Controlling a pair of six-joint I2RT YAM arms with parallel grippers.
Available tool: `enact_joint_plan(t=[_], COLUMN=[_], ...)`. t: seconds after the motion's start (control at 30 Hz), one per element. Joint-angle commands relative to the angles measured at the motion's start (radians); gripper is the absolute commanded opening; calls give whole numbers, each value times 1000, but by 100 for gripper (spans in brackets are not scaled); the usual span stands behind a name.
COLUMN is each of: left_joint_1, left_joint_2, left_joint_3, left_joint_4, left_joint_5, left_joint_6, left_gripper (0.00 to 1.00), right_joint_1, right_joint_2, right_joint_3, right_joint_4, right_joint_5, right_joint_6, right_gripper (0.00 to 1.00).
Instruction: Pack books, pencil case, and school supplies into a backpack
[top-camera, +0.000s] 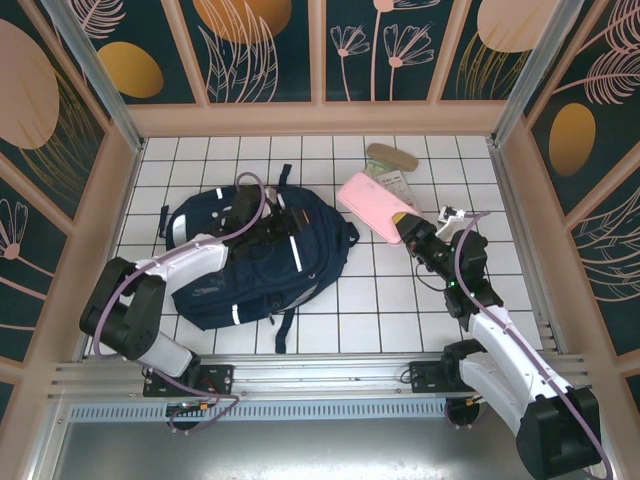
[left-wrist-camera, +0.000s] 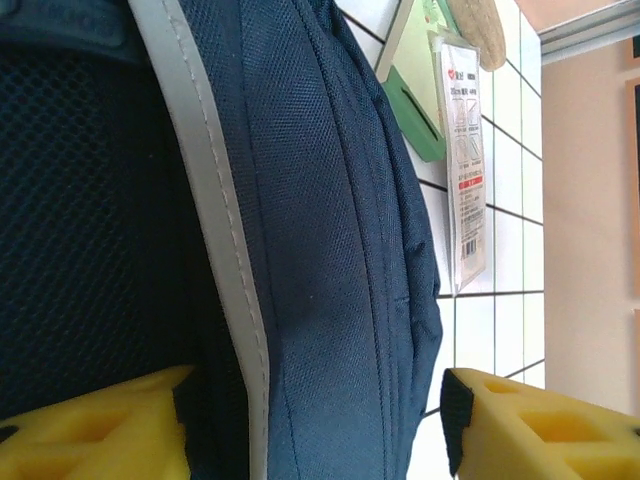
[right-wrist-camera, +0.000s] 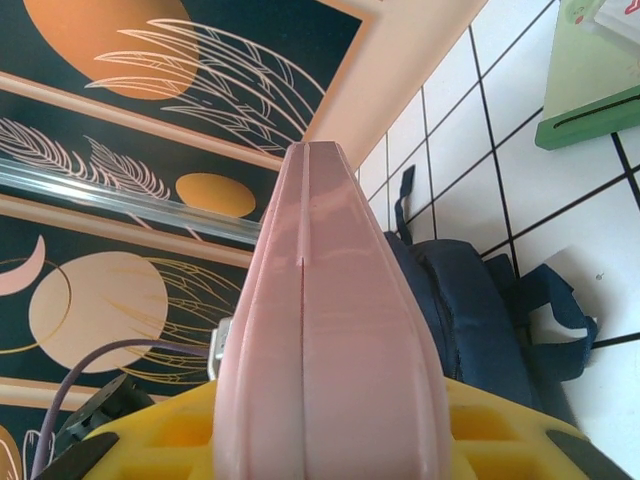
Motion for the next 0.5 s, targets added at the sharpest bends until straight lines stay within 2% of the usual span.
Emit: enact_joint_plan(t=[0.0,0.07,0.2,0.3,0.4,0.47], left_joint_1=[-7,-7,-7,-7,-7,-7], left_joint_2=[64,112,220,280,328,381], left_joint_3=[69,130,257,371,484,576], left_joint_4=[53,28,-10,-96,-217,-293], left_joint_5=[34,35,97,137,128,127], left_joint_6=[12,50,98,169,273,332], left_gripper=[61,54,25,9,0,0], right_joint_1=[-10,-12,-22,-34,-42,-44], right_joint_2=[-10,-12,-34,-74,-110,-126], right_joint_3=[0,0,6,20,40,53], right_joint_4=[60,54,10,-66,-142,-192], right_joint_5=[-25,-28,-24,6,37,66], right_joint_6=[-31,-33,-54,-86,-128,-151], right_gripper=[25,25,25,24,24,24])
